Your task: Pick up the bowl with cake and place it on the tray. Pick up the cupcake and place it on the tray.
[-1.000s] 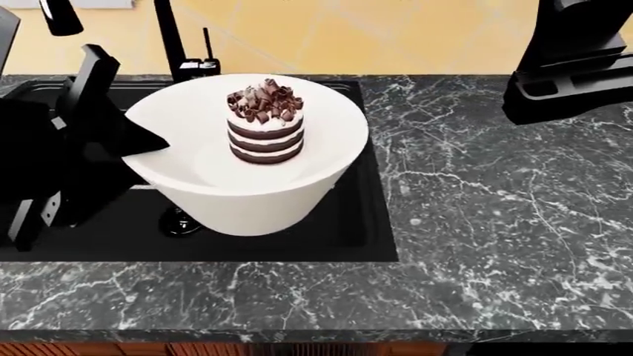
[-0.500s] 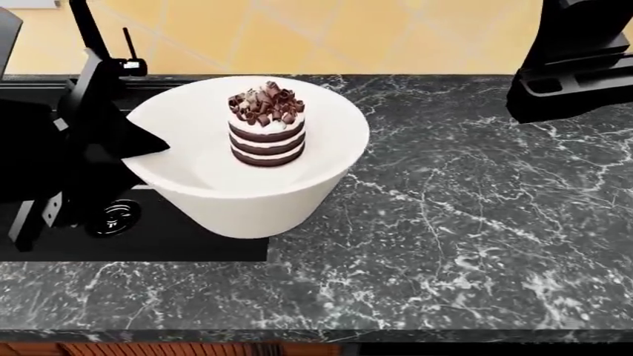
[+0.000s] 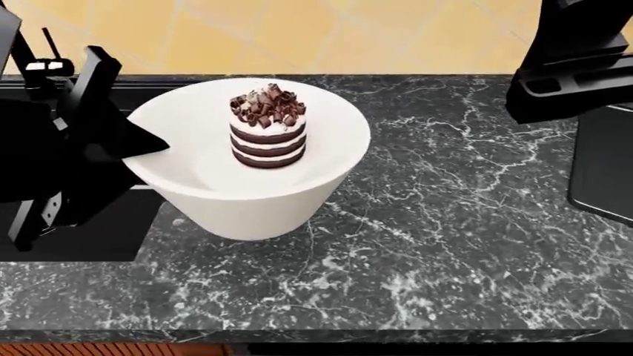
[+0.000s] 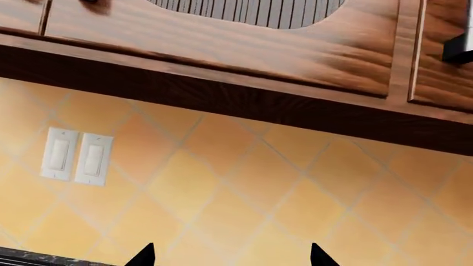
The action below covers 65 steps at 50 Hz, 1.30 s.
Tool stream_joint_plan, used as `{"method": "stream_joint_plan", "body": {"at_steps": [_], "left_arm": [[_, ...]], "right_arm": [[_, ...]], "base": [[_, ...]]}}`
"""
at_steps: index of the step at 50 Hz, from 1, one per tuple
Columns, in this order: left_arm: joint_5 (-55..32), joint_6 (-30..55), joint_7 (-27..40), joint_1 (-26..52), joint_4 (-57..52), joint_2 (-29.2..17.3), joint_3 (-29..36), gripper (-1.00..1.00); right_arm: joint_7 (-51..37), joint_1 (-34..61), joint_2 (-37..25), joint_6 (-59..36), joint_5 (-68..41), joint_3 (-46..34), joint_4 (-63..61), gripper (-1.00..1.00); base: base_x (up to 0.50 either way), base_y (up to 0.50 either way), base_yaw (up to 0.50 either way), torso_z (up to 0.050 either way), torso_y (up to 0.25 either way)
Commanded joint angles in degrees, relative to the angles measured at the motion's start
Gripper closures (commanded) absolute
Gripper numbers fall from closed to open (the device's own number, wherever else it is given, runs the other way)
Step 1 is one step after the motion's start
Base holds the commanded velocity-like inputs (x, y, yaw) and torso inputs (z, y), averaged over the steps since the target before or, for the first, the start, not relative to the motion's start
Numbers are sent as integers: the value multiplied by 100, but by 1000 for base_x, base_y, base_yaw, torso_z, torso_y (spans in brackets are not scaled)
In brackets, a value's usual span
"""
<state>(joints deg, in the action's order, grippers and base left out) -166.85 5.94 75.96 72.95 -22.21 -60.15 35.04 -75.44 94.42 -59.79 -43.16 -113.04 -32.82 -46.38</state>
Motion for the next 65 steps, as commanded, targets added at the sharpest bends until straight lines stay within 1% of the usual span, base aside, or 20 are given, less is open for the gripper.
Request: {"method": "stream_joint_plan", "body": {"at_steps": [1,50,65], "left_arm": [[34,-98,-134,154,45,-3,-123,100],[55,-74,-160,158,69,14,-139,100],[70,-89,-166,140,38,2,-145,100]], "right_arm": [[4,-27,8,5,15,-6,-5,-100],[93,-27,15,-22,108,-9,-33,-100],[188,-42,-27,-19,233,63,-101,-100]], "base": [[0,-500,0,0,10],[0,-500,0,0,1],[413,-273,0,1,1]]}}
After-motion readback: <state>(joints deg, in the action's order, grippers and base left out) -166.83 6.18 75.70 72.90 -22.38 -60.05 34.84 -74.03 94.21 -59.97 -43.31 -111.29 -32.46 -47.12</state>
